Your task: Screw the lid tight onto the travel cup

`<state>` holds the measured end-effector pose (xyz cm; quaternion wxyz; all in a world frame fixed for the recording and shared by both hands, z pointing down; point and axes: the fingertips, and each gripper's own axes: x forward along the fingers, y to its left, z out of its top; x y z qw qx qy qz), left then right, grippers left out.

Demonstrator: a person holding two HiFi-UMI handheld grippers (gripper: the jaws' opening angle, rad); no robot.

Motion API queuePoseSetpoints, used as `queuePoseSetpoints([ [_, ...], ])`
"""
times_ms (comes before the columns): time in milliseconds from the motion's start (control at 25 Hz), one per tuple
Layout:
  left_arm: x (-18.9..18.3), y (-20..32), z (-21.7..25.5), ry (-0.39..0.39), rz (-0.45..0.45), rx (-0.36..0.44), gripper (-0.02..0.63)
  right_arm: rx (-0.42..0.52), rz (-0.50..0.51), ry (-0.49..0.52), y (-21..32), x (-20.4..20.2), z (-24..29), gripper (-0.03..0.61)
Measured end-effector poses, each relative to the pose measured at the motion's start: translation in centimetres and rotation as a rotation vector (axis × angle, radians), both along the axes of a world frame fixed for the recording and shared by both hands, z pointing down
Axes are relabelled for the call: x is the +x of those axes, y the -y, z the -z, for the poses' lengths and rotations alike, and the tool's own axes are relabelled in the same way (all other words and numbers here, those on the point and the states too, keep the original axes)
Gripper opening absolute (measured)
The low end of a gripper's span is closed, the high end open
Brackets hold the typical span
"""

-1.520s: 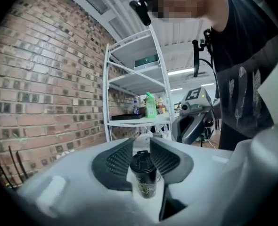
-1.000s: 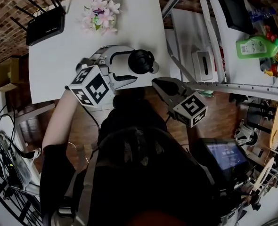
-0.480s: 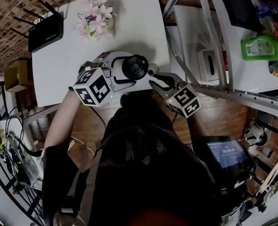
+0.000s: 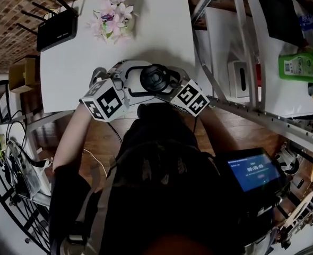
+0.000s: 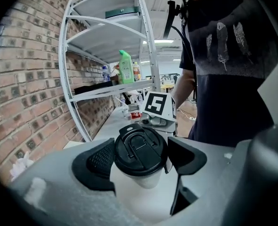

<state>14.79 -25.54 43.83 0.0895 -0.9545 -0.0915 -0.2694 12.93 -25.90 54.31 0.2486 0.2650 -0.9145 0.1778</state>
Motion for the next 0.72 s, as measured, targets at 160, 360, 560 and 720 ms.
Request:
queuePoseSetpoints([
  [160,-0.24,0.15,0.10,-0.027,0.059,-0.017,0.364,0.009,0.037,0.006,0.37,-1.11,-0.33,0.390],
  [360,0.10,0.27,0.50,-0.075,0.141,-0.046,0.364,0.009,0.028,0.003,0.39,-1.03,-0.42,0.391],
  [560,0.18,0.46,0.68,-0.111,0.229,-0.077,0.365,0.006,0.024,-0.005,0.36,-1.24,-0.27,0.390],
  [720,0.37,0.67,0.75,-0.119,0.298,-0.092,0.365,0.005,0.024,-0.009,0.36,-1.23,-0.43,0.390],
])
